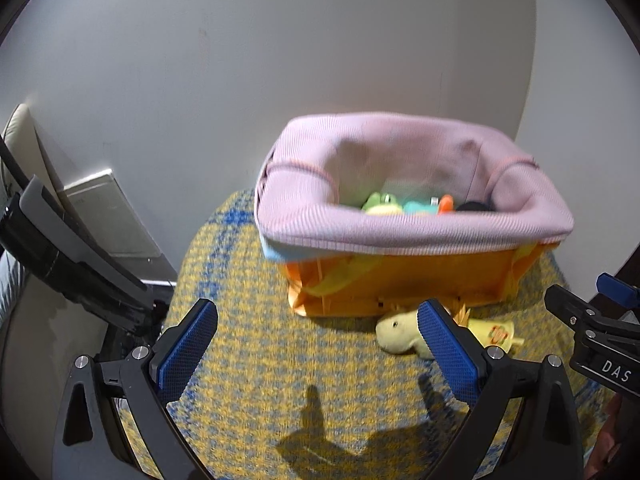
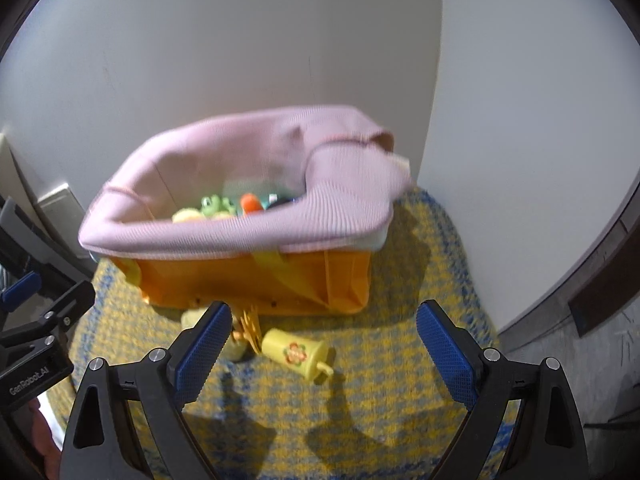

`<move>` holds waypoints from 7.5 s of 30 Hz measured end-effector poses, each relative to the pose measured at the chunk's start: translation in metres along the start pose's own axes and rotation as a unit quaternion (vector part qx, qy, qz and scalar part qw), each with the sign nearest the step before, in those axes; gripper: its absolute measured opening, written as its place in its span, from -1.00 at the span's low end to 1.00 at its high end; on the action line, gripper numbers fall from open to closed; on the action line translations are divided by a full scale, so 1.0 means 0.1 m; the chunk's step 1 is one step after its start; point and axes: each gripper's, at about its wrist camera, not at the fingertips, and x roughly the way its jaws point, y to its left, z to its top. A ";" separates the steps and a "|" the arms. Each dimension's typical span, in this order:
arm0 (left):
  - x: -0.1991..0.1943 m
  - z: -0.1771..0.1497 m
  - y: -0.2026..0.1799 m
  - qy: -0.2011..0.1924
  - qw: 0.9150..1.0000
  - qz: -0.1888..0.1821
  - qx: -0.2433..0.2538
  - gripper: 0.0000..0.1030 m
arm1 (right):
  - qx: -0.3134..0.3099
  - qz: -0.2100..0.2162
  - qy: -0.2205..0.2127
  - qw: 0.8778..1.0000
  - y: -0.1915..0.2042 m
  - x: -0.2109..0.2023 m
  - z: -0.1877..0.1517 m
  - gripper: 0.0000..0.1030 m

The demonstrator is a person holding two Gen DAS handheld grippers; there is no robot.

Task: Organize objects
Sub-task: 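Withdraw both tools toward the beige plush and yellow popsicle toy, then grasp the yellow popsicle toy with the right tool, then grasp the beige plush with the left tool while the right tool holds the popsicle, then carry both toys over the basket and open both tools to drop them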

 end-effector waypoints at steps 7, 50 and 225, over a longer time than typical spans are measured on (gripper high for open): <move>0.22 -0.26 0.02 0.015 1.000 0.010 0.001 0.98 | 0.000 -0.003 0.028 1.000 0.02 0.28 -0.24 0.82; 0.76 -0.59 -0.19 0.056 0.998 0.003 0.013 0.98 | -0.030 -0.012 0.078 0.996 0.07 0.96 -0.57 0.27; -0.51 0.51 -0.08 -0.060 0.996 -0.072 0.010 0.36 | -0.038 0.025 -0.063 0.997 0.22 -0.56 0.56 0.54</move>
